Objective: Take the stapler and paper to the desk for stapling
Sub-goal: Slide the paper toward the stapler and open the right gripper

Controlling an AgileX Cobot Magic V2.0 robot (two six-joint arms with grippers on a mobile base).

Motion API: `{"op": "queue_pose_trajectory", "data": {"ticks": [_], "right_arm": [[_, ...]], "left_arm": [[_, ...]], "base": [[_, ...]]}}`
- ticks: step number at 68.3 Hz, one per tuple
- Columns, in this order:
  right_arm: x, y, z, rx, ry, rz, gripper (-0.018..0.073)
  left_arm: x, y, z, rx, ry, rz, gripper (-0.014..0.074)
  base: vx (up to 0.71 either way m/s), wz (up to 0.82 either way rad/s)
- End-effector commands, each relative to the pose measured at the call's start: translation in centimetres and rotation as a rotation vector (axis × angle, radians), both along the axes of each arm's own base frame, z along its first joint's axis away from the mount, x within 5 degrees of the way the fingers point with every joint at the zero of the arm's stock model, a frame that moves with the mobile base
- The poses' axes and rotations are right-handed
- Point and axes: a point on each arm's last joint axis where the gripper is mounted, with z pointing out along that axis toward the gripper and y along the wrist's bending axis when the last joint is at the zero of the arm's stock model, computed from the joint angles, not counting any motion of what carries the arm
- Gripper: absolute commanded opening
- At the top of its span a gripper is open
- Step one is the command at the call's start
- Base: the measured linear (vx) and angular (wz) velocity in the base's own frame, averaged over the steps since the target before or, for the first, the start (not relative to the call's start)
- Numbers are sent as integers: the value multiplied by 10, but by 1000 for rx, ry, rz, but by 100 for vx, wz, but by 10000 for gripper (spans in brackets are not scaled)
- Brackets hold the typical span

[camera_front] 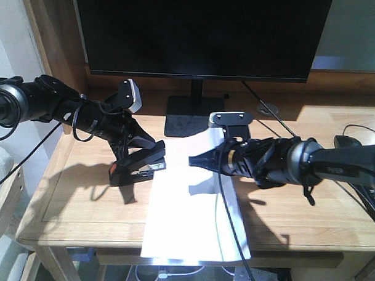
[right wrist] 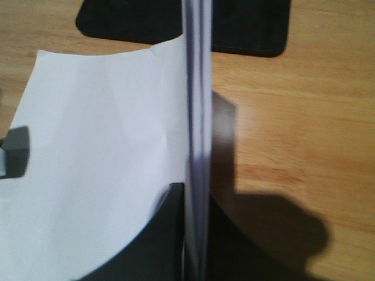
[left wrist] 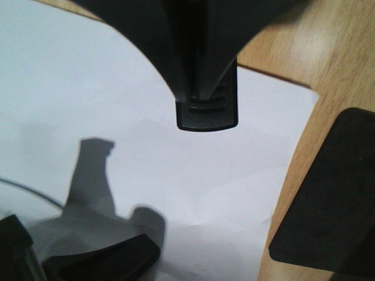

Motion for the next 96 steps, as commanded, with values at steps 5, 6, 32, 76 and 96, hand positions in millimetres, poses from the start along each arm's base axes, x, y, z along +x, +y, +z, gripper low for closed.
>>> {"op": "queue_pose_trajectory", "data": {"ticks": [5, 6, 32, 76, 96], "right_arm": [[17, 9, 25, 26, -84, 55, -2], [18, 10, 24, 30, -83, 58, -2], [38, 21, 20, 111, -80, 16, 69], [36, 14, 45, 90, -158, -32, 640], [12, -9, 91, 34, -270, -85, 622]], "left_arm": [[-1, -3, 39, -68, -65, 12, -6], [-1, -3, 39, -68, -65, 12, -6], [-1, -3, 39, -68, -65, 12, -6], [-1, -3, 39, -68, -65, 12, -6], [-1, -3, 39, -68, -65, 13, -6]], "base": [[0, 0], [0, 0], [0, 0], [0, 0], [0, 0]]}}
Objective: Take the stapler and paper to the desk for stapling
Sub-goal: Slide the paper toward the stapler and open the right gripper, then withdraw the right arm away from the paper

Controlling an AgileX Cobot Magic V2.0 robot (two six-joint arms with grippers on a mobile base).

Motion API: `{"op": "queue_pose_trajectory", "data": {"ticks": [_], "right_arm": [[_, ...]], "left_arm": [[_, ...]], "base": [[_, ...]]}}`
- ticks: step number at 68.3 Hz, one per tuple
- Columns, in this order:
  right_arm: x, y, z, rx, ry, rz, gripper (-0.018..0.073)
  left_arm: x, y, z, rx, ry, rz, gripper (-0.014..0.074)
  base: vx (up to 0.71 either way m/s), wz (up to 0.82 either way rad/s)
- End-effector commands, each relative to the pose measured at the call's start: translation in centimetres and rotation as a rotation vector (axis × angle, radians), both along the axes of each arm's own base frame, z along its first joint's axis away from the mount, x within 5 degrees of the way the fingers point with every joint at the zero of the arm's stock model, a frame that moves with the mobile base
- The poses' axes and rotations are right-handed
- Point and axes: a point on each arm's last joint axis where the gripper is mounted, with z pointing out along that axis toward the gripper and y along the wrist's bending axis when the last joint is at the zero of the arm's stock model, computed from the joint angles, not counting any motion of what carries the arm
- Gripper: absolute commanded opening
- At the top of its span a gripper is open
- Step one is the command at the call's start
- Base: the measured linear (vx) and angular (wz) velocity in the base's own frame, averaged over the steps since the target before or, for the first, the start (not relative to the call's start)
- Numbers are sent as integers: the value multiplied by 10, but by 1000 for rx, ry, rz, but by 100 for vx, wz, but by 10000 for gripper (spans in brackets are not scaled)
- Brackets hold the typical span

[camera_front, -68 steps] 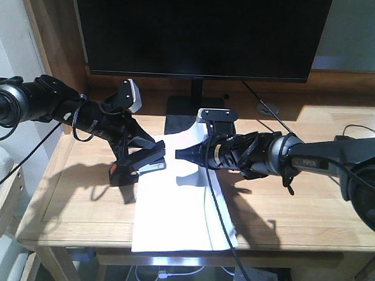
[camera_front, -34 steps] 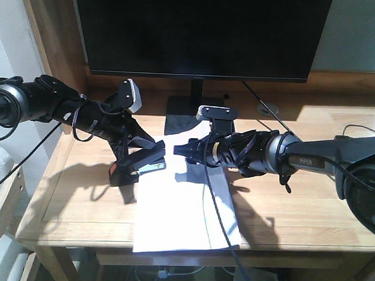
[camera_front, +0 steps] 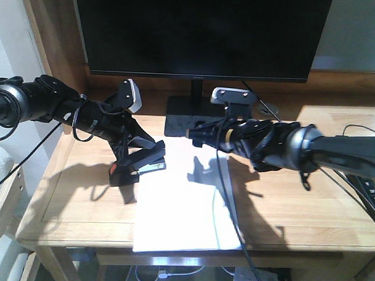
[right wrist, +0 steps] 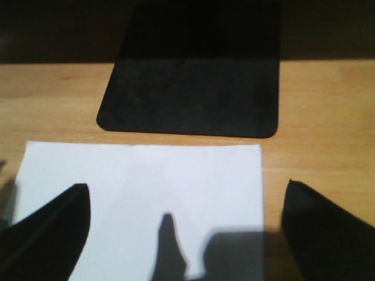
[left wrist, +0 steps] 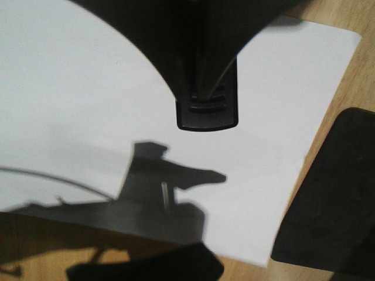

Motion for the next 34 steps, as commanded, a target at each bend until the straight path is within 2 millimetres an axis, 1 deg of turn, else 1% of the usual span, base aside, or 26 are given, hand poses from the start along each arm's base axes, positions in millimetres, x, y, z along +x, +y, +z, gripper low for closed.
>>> {"op": "queue_pose_trajectory", "data": {"ticks": [1, 6, 18, 21, 23, 24, 34], "right_arm": [[-7, -11, 55, -47, -155, 15, 618], [-19, -15, 74, -67, -197, 36, 608], [-57, -37, 126, -108, -324, 41, 581], [-71, -44, 140, -106, -359, 35, 580], [-77, -47, 144, -109, -370, 33, 580], [-83, -50, 151, -105, -389, 32, 580], [-127, -71, 180, -112, -486, 38, 580]], "left_arm": [[-1, -3, 39, -68, -65, 13, -6], [-1, -3, 39, -68, -65, 13, -6], [-1, -3, 39, -68, -65, 13, -6], [-1, -3, 39, -68, -65, 13, -6], [-1, -3, 39, -68, -65, 13, -6], [-1, -3, 39, -68, -65, 13, -6], [-1, -3, 39, -68, -65, 13, -6]], "base": [[0, 0], [0, 0], [0, 0], [0, 0], [0, 0], [0, 0], [0, 0]]}}
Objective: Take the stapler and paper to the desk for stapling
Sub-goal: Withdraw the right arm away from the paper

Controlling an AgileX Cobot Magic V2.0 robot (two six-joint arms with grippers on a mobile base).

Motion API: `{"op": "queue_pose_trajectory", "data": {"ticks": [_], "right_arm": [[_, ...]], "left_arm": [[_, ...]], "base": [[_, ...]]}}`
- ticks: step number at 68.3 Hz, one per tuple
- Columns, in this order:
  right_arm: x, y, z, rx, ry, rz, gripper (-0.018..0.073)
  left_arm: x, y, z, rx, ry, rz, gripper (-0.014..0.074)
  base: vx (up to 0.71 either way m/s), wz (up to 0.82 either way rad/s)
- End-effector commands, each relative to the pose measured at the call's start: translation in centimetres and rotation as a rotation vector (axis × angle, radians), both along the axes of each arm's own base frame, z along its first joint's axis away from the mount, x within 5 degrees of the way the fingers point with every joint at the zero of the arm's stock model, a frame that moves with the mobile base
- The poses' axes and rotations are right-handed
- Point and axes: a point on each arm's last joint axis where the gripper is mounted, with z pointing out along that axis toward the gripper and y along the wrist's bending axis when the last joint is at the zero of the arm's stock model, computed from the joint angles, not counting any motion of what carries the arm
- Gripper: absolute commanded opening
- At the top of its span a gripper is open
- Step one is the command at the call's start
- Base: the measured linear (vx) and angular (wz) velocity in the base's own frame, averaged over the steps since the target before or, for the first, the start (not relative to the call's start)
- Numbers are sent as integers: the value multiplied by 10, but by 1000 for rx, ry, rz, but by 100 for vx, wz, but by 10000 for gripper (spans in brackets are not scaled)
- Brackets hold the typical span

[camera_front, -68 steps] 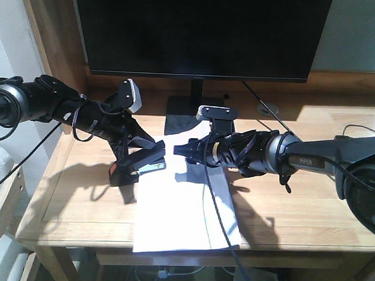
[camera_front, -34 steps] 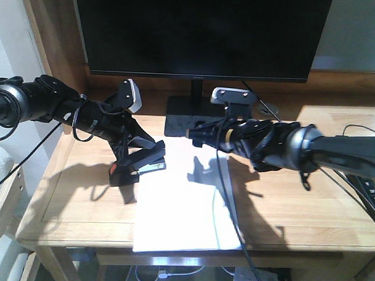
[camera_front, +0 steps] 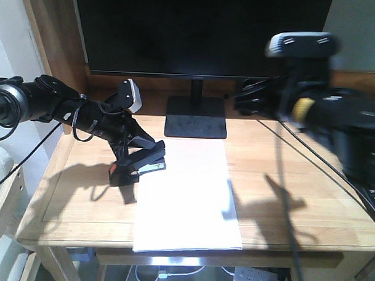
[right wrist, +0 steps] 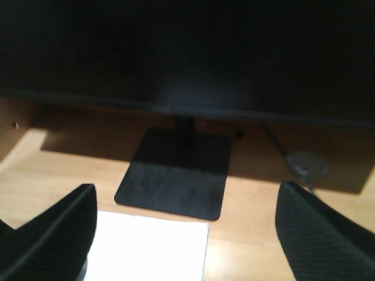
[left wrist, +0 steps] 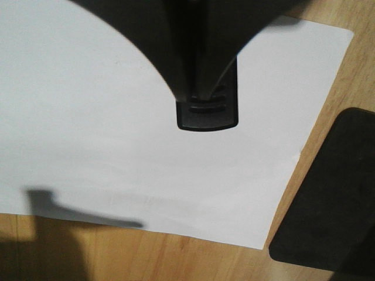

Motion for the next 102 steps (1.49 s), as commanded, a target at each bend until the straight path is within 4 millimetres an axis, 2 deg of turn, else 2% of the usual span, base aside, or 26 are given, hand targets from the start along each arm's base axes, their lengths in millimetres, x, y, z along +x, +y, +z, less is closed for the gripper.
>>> {"op": "queue_pose_trajectory", "data": {"ticks": [1, 13, 24, 35, 53, 64, 76, 102], "right_arm": [[-29, -18, 37, -52, -150, -5, 580], [-83, -43, 56, -64, -263, 3, 580], [-129, -65, 57, -32, -345, -3, 580], [-173, -82, 45, -33, -424, 38, 580], [-235, -91, 11, 29, -533, 228, 580], [-254, -100, -11, 61, -594, 212, 580], [-260, -108, -24, 100, -622, 165, 580], [-261, -106, -28, 97, -615, 188, 580]], "left_arm": [[-1, -3, 39, -68, -65, 13, -6], [-1, -3, 39, -68, -65, 13, -6], [-1, -3, 39, -68, -65, 13, -6], [-1, -3, 39, -68, -65, 13, -6], [-1, -3, 39, -68, -65, 12, -6], [-1, -3, 39, -68, -65, 12, -6], [-1, -3, 39, -68, -65, 12, -6], [-1, -3, 39, -68, -65, 12, -6]], "base": [[0, 0], [0, 0], [0, 0], [0, 0], [0, 0], [0, 0], [0, 0], [0, 0]]}}
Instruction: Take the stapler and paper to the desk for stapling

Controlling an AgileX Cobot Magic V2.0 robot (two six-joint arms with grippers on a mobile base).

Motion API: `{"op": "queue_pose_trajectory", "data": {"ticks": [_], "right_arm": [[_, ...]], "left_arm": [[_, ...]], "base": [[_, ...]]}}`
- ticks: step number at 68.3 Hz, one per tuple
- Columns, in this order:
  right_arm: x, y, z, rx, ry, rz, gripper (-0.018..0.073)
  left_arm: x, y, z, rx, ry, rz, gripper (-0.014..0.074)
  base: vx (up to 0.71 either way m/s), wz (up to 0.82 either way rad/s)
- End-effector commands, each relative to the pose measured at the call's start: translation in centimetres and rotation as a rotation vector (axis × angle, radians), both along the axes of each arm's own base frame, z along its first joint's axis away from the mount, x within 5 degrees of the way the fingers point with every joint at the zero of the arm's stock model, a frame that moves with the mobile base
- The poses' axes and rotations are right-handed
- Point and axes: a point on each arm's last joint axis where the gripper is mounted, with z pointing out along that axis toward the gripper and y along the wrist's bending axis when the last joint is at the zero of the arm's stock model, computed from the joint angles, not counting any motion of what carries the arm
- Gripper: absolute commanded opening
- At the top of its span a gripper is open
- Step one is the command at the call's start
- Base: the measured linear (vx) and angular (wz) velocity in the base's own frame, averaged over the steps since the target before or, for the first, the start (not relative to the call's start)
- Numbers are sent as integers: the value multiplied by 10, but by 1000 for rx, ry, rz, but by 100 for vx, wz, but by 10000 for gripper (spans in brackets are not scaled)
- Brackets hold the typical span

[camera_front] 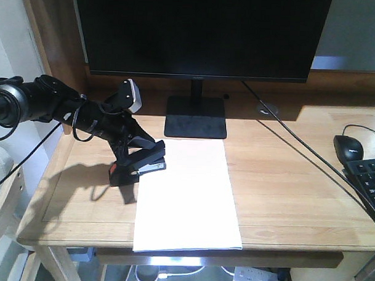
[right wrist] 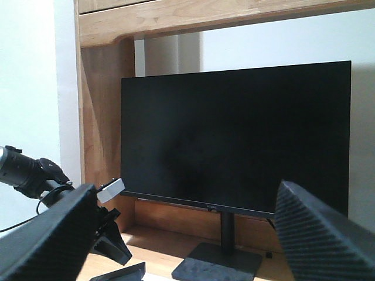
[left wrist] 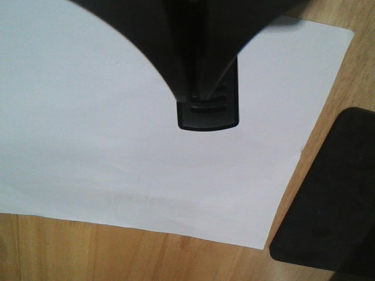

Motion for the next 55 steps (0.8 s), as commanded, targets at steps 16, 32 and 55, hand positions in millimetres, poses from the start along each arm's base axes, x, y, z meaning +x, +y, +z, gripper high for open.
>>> {"op": "queue_pose_trajectory", "data": {"ticks": [16, 32, 55], "right_arm": [[0, -2, 8, -36, -37, -39, 580], [0, -2, 8, -36, -37, -39, 580], [0, -2, 8, -37, -37, -38, 580]], "left_arm": [[-1, -3, 39, -68, -65, 12, -6], [-1, -3, 39, -68, -65, 12, -6], [-1, -3, 39, -68, -65, 12, -6]], "base": [[0, 0], [0, 0], [0, 0]]}}
